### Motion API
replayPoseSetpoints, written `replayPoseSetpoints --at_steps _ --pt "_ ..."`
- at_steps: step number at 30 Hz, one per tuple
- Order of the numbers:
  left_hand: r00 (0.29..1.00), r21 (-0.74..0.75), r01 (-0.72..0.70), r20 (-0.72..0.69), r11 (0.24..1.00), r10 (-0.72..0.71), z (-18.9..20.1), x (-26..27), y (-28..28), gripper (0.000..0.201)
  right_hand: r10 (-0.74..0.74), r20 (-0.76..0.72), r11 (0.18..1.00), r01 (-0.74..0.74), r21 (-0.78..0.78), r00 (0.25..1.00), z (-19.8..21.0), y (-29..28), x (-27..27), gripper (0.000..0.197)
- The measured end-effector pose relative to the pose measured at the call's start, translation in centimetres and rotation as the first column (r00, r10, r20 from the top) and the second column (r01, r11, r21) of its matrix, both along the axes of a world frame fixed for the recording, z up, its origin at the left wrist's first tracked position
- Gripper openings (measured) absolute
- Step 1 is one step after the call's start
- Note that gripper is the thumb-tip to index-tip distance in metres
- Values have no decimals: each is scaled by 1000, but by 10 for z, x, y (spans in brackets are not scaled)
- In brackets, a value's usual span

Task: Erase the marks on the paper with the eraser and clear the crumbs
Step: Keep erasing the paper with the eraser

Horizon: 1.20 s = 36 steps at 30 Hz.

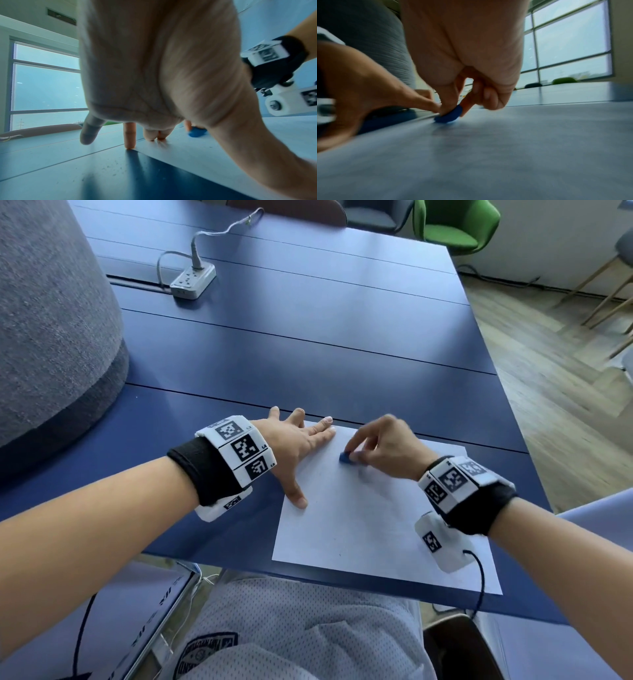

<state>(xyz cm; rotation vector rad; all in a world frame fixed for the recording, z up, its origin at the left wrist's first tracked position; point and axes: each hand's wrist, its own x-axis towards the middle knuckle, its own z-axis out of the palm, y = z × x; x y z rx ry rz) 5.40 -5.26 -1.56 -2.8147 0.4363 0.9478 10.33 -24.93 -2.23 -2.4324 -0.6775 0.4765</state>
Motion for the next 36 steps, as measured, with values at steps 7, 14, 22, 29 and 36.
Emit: replayPoseSetpoints --at_steps 7,14,22,29,36 --pt "1000 34 10 7 999 -10 4 -3 -5 142 39 -129 999 -38 10 991 -1 -4 -17 6" --pt "1000 20 3 0 1000 -3 3 -2 -3 142 -189 -46 979 192 65 981 -5 -10 2 6" --pt "1000 -6 -1 -8 1000 1 -1 0 0 142 -238 -17 968 238 72 971 -6 -9 7 4" --pt "1000 -7 -6 -13 1000 6 0 0 -1 143 -148 -9 989 148 9 989 -3 -8 3 4" --pt "1000 7 1 -4 1000 -1 2 -2 -2 141 -117 -60 993 118 9 991 -5 -4 -8 3"
